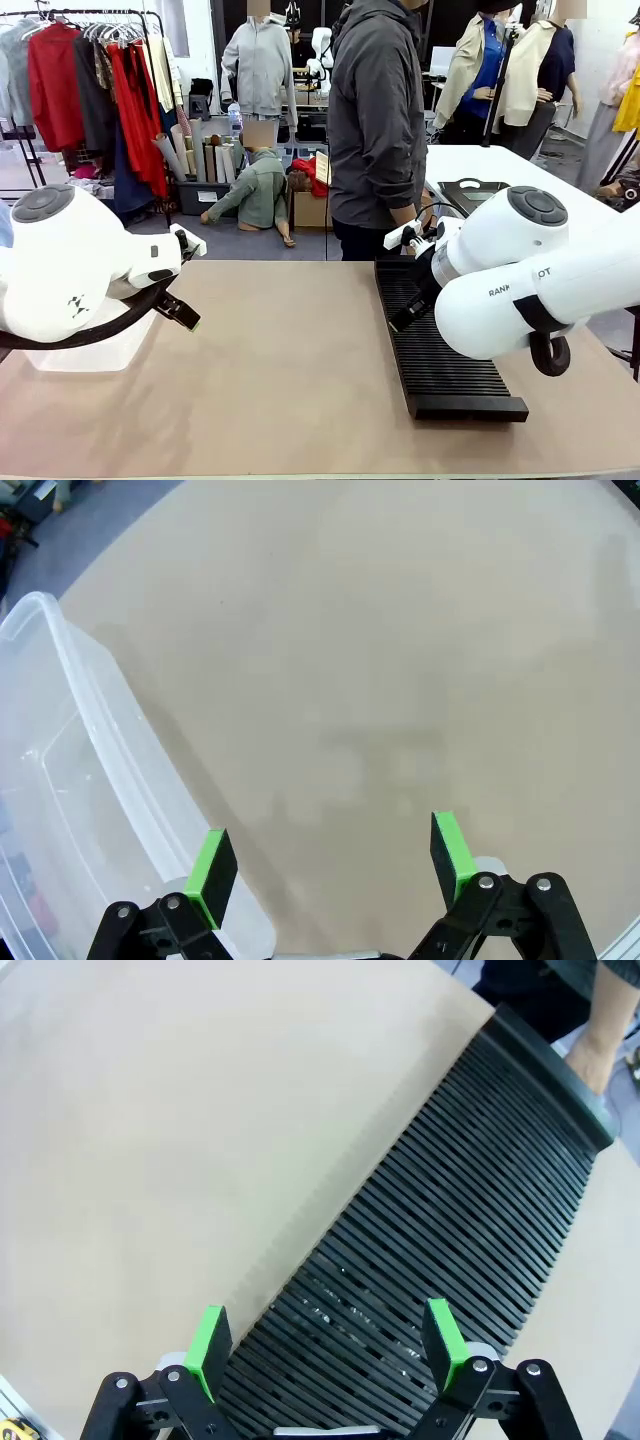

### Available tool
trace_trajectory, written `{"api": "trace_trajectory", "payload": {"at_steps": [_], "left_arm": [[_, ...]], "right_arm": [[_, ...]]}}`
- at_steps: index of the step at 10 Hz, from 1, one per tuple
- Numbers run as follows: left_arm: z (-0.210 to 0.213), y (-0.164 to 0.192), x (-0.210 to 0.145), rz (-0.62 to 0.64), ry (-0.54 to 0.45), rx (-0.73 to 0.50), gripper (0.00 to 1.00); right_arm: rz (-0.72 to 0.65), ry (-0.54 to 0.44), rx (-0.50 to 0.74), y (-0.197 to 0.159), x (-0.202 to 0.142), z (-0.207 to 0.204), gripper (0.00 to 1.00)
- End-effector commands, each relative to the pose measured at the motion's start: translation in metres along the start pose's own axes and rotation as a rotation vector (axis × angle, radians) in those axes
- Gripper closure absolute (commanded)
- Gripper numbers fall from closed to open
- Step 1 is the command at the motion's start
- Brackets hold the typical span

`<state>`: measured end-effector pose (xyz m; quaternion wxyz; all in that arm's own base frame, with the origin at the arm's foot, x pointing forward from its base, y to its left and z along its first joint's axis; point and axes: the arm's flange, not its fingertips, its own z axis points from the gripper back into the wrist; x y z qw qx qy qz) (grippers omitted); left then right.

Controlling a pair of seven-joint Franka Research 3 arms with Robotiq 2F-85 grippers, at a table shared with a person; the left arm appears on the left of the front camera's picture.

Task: Sort PCBs into racks and boxes based on the side picked up.
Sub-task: Pick up the Blank PCB handed by the Human.

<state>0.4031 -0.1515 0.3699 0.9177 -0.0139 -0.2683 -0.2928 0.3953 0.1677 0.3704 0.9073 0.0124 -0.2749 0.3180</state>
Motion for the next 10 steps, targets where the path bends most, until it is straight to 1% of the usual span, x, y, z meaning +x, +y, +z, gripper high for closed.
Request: {"api": "trace_trajectory", "payload": {"at_steps": [1,8,9,10], "left_arm": [[0.0,0.0,0.0,0.0,0.0,0.0,0.0],[0.0,0.0,0.0,0.0,0.0,0.0,0.0],[0.004,0.003,0.008,0.01,-0.01,-0.006,0.0],[0.008,0.007,0.015,0.024,0.012,-0.023,0.0]], "right_arm": [[0.0,0.0,0.0,0.0,0.0,0.0,0.0],[0.0,0.0,0.0,0.0,0.0,0.0,0.0],[-0.023,0.027,0.002,-0.008,0.005,0.008,0.0],[-0.054,0.035,-0.015,-0.017,0.009,0.021,0.0]]}}
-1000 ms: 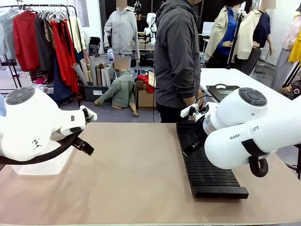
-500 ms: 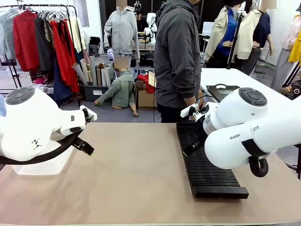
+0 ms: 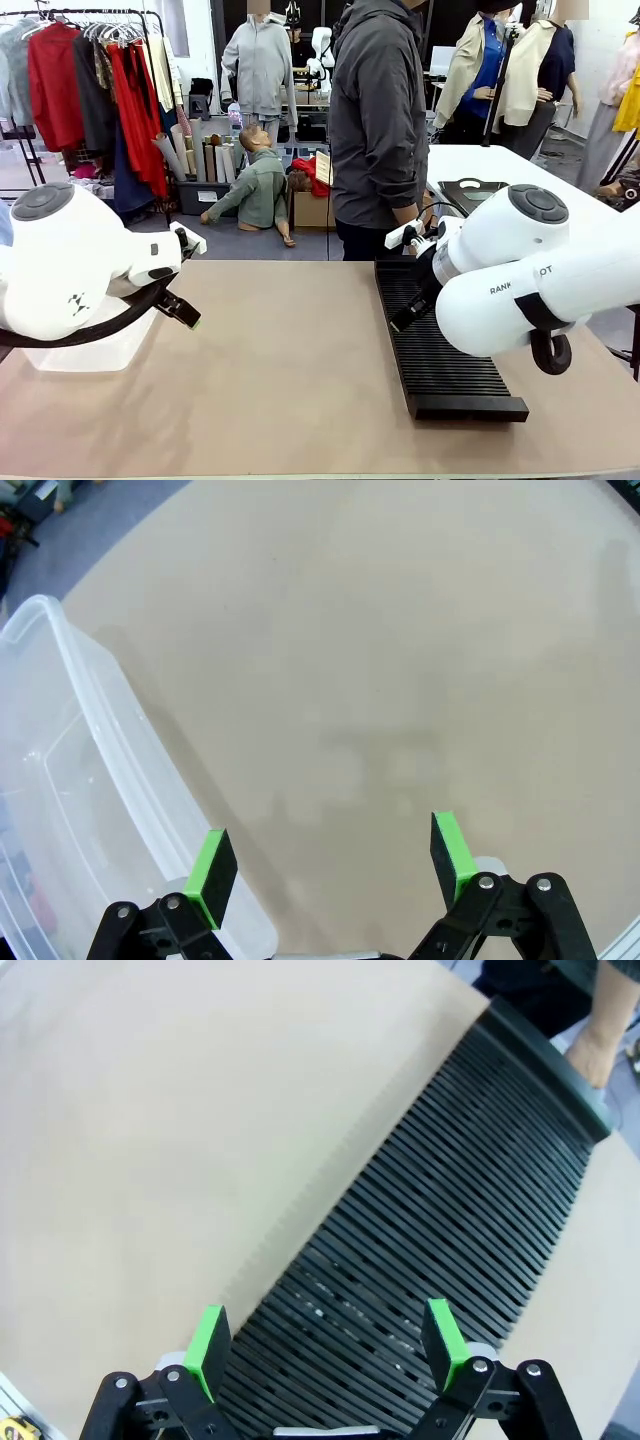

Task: Sort PCBs into racks and boxes based on the side picked up.
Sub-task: Pick up the Blank PCB handed by the Human.

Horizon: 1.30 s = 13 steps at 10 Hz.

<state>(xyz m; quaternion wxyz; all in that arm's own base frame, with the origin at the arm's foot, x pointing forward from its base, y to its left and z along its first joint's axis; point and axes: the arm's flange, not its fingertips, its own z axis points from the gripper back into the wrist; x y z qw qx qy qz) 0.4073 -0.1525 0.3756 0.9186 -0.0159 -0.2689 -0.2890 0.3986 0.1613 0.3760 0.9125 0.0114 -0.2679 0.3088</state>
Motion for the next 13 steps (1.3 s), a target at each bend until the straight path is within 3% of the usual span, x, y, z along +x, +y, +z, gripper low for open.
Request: {"api": "trace_trajectory", "payload": {"at_steps": [1,3,5,6,8,9,13], "left_arm": [[0.016,0.007,0.018,0.012,0.055,-0.055,0.0],[0.037,0.022,0.038,0.021,0.136,-0.094,0.0],[0.06,0.053,0.053,0.114,0.206,-0.183,0.0],[0.07,0.069,0.051,0.18,0.187,-0.264,0.0],[0.083,0.096,0.045,0.275,0.109,-0.424,0.0],[0.089,0.111,0.037,0.332,0.045,-0.522,0.0],[0.117,0.172,-0.016,0.462,-0.21,-0.811,0.0]], "right_arm": [[-0.078,0.041,-0.023,-0.018,0.013,0.032,0.0],[-0.193,0.124,0.036,-0.039,0.029,0.061,0.0],[-0.316,0.174,0.109,-0.056,0.043,0.09,0.0],[-0.385,0.21,0.145,-0.061,0.047,0.1,0.0],[-0.439,0.235,0.257,-0.079,0.05,0.106,0.0],[-0.47,0.268,0.391,-0.091,0.05,0.103,0.0],[-0.591,0.168,0.786,-0.161,0.017,0.103,0.0]]}}
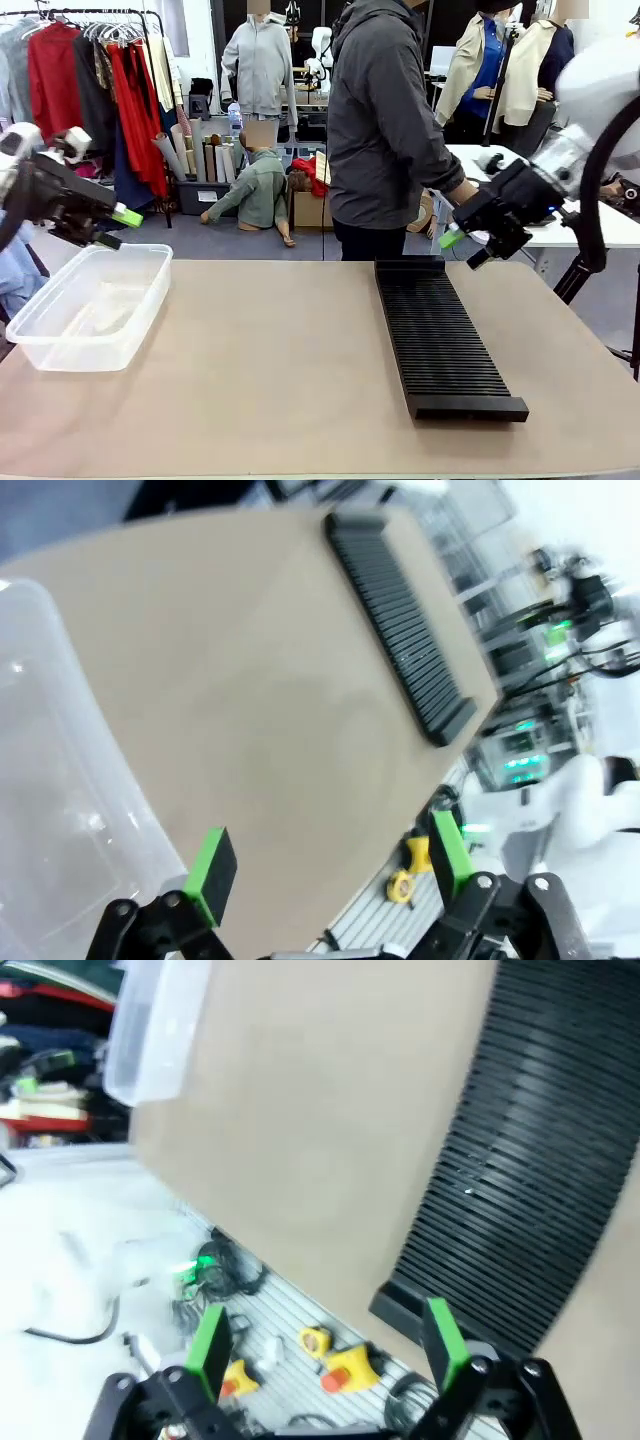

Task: Sort PCBs into racks and boxes based on the side picked up.
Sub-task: Pick up the Blank PCB handed by the Human.

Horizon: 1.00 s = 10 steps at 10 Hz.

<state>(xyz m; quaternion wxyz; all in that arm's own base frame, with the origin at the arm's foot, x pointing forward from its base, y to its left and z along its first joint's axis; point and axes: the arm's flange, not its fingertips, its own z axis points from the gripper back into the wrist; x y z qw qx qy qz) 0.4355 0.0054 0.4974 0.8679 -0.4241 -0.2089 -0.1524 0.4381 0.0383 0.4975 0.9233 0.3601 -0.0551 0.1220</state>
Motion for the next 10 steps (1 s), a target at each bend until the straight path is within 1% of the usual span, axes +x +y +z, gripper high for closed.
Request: {"api": "trace_trajectory", "payload": {"at_steps": [1,2,4,5,7,9,10], "left_arm": [[0.023,0.023,-0.011,0.019,-0.056,-0.15,0.0],[0.03,0.034,-0.012,0.073,-0.054,-0.186,0.0],[0.041,0.052,-0.015,0.057,-0.014,-0.215,0.0],[0.048,0.063,-0.02,0.061,-0.014,-0.225,0.0],[0.059,0.087,-0.032,0.118,-0.045,-0.262,0.0],[0.066,0.093,-0.043,0.12,-0.095,-0.332,0.0],[0.07,0.091,-0.041,0.106,-0.117,-0.379,0.0]], "right_arm": [[-0.041,-0.029,0.158,-0.032,0.007,0.015,0.0],[-0.056,-0.054,0.203,-0.046,0.004,0.021,0.0],[-0.134,-0.076,0.34,-0.081,-0.003,0.03,0.0],[-0.174,-0.098,0.377,-0.098,-0.007,0.032,0.0],[-0.207,-0.164,0.531,-0.129,-0.021,0.039,0.0],[-0.219,-0.192,0.606,-0.143,-0.032,0.043,0.0],[-0.198,-0.2,0.664,-0.145,-0.033,0.044,0.0]]}}
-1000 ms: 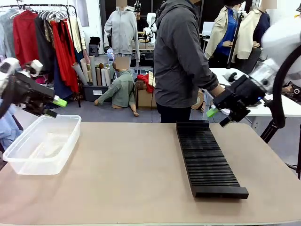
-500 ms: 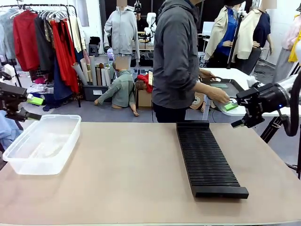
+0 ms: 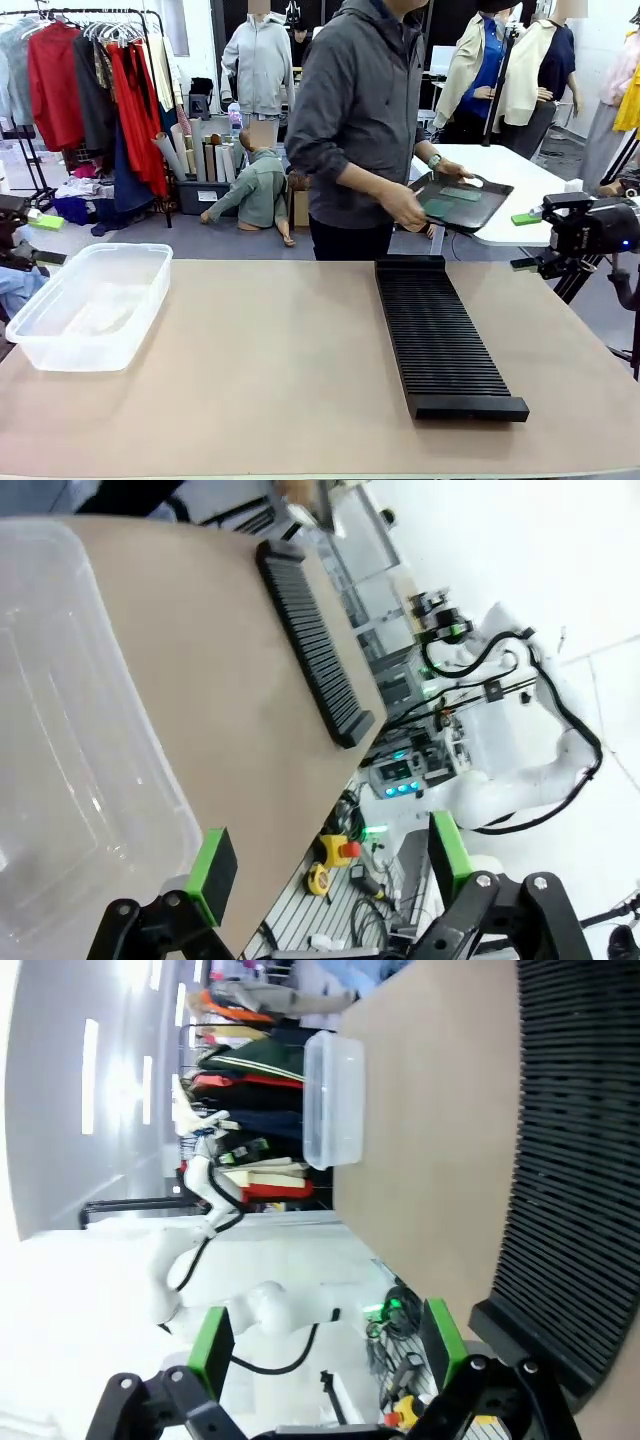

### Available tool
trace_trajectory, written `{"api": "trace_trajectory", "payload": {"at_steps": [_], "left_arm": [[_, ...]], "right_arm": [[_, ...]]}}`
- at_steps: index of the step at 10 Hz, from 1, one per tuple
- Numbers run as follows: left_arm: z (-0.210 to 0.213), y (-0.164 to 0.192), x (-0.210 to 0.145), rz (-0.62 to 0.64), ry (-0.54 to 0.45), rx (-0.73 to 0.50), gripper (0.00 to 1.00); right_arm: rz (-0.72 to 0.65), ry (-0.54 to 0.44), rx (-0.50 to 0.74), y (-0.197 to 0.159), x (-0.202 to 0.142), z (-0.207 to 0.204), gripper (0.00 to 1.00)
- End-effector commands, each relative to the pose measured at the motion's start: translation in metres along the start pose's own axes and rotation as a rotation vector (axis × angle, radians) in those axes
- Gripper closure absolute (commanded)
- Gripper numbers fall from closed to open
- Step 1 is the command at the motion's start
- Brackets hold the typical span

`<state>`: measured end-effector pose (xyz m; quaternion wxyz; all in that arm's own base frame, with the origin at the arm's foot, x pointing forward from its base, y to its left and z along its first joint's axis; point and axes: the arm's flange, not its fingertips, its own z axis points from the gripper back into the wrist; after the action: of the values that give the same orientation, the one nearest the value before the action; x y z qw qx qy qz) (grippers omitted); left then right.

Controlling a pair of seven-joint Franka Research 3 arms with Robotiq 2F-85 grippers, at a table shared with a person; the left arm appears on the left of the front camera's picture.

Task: Sort PCBs into racks and boxes based on the side picked up.
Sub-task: Pick up the Blank PCB handed by the Human.

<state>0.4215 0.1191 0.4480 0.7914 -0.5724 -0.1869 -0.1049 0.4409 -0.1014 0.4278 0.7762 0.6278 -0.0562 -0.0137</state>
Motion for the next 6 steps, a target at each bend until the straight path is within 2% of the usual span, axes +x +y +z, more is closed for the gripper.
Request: {"api": "trace_trajectory", "payload": {"at_steps": [1,2,6], "left_arm": [[0.005,-0.008,0.007,-0.031,-0.055,-0.112,0.0],[0.009,-0.015,0.009,-0.029,-0.095,-0.13,0.0],[0.0,-0.029,0.011,-0.028,-0.099,-0.132,0.0]], "right_arm": [[0.053,0.011,0.112,0.005,0.003,-0.002,0.0],[0.061,0.007,0.128,0.008,0.001,-0.003,0.0],[0.095,-0.006,0.174,0.013,-0.003,0.002,0.0]]}}
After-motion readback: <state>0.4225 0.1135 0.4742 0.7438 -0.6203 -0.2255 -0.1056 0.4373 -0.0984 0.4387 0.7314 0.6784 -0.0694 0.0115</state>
